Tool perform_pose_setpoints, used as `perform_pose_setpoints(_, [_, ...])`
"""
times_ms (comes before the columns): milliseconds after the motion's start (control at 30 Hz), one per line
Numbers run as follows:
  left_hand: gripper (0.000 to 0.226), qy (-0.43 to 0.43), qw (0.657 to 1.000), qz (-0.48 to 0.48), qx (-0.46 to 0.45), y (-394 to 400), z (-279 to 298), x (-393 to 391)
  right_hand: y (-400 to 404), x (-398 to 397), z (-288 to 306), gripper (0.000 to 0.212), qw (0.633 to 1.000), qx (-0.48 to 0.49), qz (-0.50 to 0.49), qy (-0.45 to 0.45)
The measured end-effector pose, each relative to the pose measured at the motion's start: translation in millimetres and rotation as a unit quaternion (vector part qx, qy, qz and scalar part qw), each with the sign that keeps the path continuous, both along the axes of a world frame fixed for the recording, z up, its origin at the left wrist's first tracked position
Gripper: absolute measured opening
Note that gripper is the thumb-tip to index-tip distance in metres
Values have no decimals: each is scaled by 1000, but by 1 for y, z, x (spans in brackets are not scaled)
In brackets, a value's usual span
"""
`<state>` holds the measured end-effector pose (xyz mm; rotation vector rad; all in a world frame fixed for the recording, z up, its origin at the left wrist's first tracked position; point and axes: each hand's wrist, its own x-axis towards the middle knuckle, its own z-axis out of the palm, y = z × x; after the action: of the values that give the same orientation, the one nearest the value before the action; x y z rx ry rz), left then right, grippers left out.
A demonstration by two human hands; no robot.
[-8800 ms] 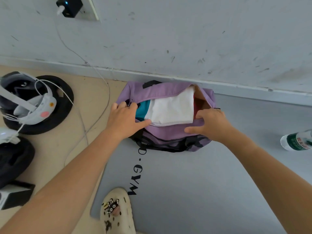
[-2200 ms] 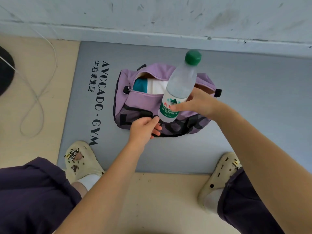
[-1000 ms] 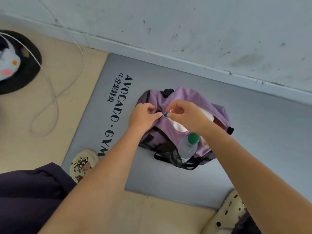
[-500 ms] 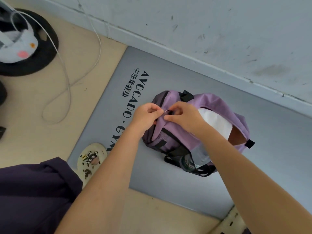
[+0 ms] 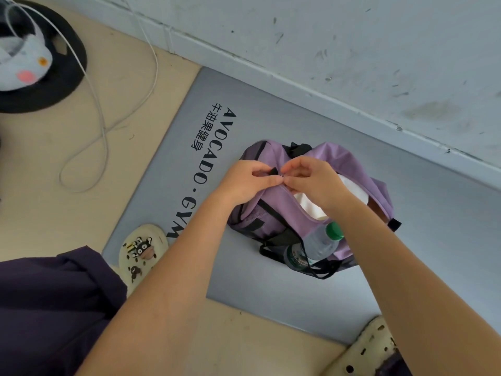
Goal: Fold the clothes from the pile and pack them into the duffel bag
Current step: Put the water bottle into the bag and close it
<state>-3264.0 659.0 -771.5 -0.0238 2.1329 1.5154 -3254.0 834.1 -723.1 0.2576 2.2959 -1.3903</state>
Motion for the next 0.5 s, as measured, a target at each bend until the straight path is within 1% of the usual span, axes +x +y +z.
perform_pose_setpoints(67, [27, 7, 999, 36, 27, -1, -2, 1, 0, 1, 1, 16, 1000, 6, 12, 1])
perform_pose_setpoints(100, [25, 9, 998, 54, 33, -1, -3, 2, -1, 1, 1, 15, 1000, 20, 17, 7])
perform_pose_setpoints(167, [25, 9, 996, 79, 38, -1, -2, 3, -3, 0, -2, 13, 997, 63, 25, 21])
perform_pose_setpoints(233, [15, 12, 995, 83, 47, -3, -2, 5, -7, 0, -5, 9, 993, 111, 33, 31])
perform_pose_setpoints(300, [16, 20, 994, 91, 49, -3, -2, 7, -8, 2, -9, 8, 985, 159, 55, 37])
perform_pose_setpoints(367, [21, 44, 992, 121, 15, -2, -3, 9, -2, 2, -8, 15, 970, 224, 90, 35])
perform_pose_setpoints(433, [24, 71, 981, 178, -19, -4, -3, 10, 17, 3, -3, 20, 943, 306, 129, 9])
perform_pose_setpoints(467, [25, 83, 974, 207, -27, -6, -3, 11, 33, 5, 1, 19, 925, 352, 142, -10])
perform_pose_setpoints(500, [25, 91, 968, 230, -39, -9, -3, 12, 54, 11, 4, 15, 911, 388, 135, -24])
